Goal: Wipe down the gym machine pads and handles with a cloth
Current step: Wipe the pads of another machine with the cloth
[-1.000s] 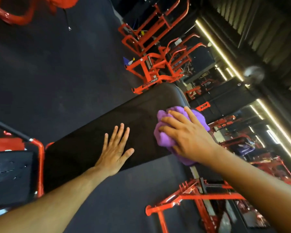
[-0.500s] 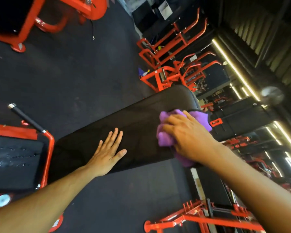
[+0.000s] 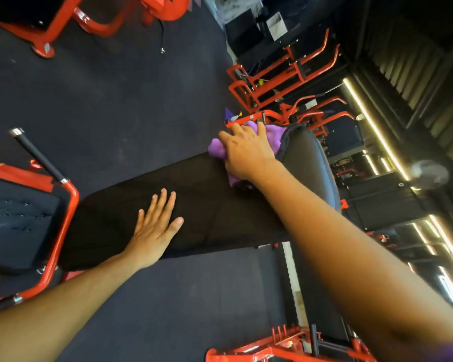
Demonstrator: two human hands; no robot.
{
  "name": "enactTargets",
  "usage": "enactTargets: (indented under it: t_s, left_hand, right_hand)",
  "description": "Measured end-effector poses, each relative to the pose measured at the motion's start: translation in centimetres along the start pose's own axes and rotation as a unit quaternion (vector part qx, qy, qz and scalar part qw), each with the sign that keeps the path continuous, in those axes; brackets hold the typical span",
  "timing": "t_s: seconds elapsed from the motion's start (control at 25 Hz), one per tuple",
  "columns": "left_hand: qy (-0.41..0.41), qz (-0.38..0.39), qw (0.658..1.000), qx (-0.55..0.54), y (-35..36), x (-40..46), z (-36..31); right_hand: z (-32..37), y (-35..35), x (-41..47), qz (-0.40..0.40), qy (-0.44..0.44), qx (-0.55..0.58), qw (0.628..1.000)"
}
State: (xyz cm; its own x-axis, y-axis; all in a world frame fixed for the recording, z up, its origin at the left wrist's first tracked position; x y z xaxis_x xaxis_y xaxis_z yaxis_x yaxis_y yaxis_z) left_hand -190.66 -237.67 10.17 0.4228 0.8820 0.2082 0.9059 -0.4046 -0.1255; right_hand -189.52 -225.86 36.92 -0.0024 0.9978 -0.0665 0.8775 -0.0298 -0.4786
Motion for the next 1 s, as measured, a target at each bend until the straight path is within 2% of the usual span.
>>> enactTargets:
  t_s: [0.2,0.28,0.4,0.52,0.6,0.72,0.84,0.92,1.0]
  left_hand:
    - [0.008,0.033,0.999,0.002,-0.1,-0.3,0.2]
    - [0.003,0.048,0.999,0.002,-0.3,-0.2,0.0]
    - [-0.016,0.09,0.996,0.007,-0.5,-0.1,-0.3]
    - [-0.018,0.134,0.991,0.01,-1.2,0.0,-0.4]
    - [-0.014,0.143,0.99,0.001,-2.0,-0.2,-0.2]
    - [-0.022,0.112,0.993,-0.032,-2.3,-0.6,-0.2]
    - [-0.067,0.087,0.993,-0.045,-1.0,-1.9,2.0]
    - [-0.106,0.065,0.991,-0.047,-0.2,-3.0,4.2]
    - [-0.118,0.065,0.99,-0.046,0.1,-3.3,5.6]
  right_hand:
    - [0.7,1.6,-14.0,0.001,-0.067,0.067,0.996]
    - [0.5,1.9,-15.7,-0.007,-0.086,0.068,0.994]
    - [0.5,0.5,-9.4,-0.017,-0.077,0.076,0.994]
    - [0.9,-0.2,-2.4,-0.005,-0.005,0.058,0.998]
    - [2.1,-0.2,-2.3,-0.003,-0.014,0.051,0.999]
    - [0.1,-0.6,-7.0,-0.014,-0.067,0.064,0.996]
    - [-4.6,-1.2,-7.2,-0.077,0.023,0.063,0.995]
    - [-3.2,-0.3,-3.9,-0.067,0.064,0.032,0.995]
    - [1.8,0.7,-0.2,-0.042,0.057,0.033,0.997]
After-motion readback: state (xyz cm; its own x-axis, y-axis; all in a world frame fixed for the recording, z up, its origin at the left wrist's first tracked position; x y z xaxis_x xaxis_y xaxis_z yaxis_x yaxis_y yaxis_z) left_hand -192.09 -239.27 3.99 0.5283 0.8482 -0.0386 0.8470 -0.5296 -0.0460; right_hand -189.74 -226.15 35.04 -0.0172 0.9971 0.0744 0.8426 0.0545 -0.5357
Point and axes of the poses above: each hand's wrist, its own x-axis towards the middle knuckle, its own y-axis out of the palm, z = x × y, the point moved 7 cm from there along x, towards the middle knuckle, and after that the axes turned 13 degrees about y, right-handed, at the moved point
